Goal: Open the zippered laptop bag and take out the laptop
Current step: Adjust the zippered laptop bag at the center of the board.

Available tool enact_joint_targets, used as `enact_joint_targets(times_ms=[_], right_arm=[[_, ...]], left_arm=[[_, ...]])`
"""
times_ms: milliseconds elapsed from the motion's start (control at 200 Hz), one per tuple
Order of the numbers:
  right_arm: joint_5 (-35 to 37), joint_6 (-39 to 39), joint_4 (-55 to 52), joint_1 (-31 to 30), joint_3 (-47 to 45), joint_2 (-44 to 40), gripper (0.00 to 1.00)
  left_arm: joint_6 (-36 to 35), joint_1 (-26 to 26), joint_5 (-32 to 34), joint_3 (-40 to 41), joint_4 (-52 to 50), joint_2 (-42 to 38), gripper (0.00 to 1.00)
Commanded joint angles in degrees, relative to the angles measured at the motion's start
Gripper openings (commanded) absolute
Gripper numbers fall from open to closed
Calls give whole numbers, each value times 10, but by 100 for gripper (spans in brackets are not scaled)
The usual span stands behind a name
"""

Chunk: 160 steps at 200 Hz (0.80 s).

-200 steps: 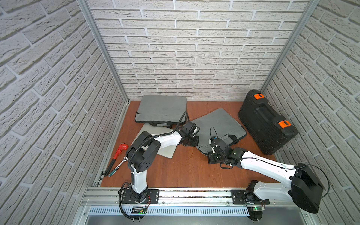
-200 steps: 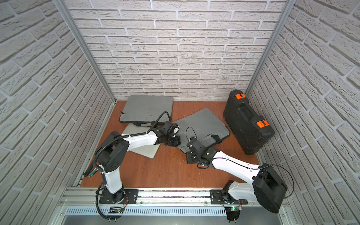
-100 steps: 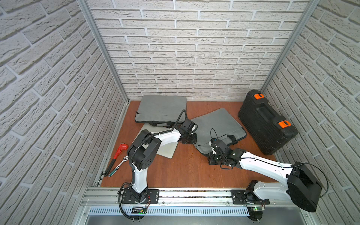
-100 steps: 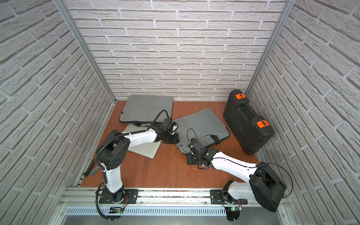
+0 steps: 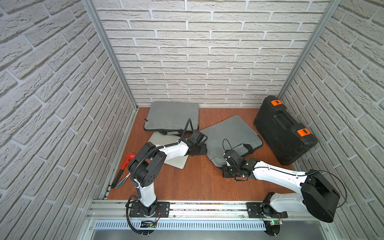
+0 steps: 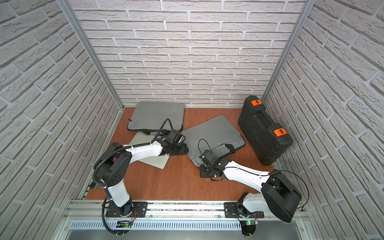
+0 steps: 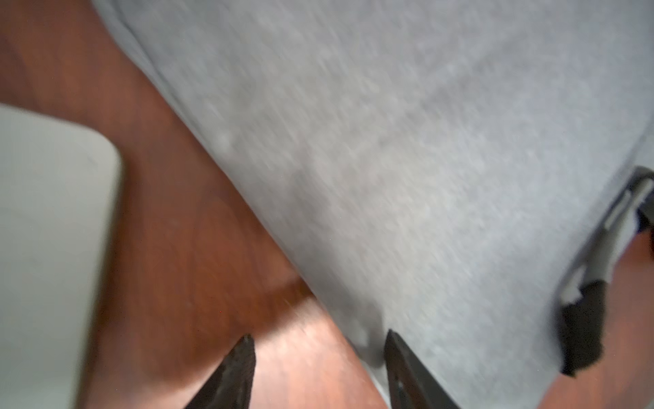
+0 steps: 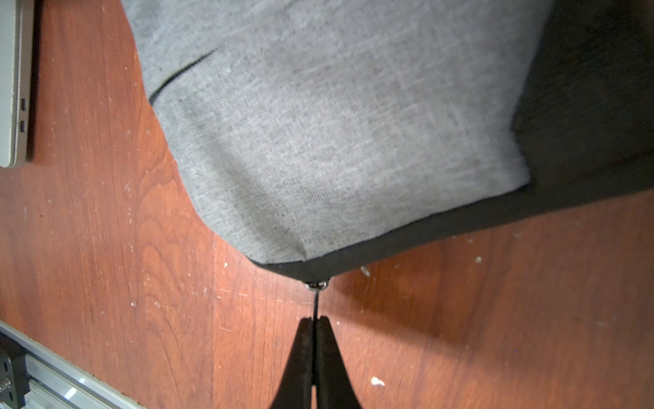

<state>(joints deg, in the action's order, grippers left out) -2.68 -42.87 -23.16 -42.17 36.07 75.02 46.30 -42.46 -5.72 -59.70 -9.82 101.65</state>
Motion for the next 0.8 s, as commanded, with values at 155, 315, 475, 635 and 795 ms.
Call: enact_joint_targets(times_ms=[155,315,475,635,795], right_arm=[[-11,-9,7,-8,-19,-9,6],[-6,-10,10,-8,-23,-21,6],[-2,-12,18,-7,-24,-27,6],[-3,-15,33,-7,-21,-24,6],[-8,-16,48,-7,-17,-13,6]], left_arm=[[62,-83,11,11,40,-10,60],[63,-99,-4,0,39,8,60],[71,-108,-26,-2,41,15,57],[74,-114,-41,-1,39,17,57],[71,-117,-44,-7,39,20,57]])
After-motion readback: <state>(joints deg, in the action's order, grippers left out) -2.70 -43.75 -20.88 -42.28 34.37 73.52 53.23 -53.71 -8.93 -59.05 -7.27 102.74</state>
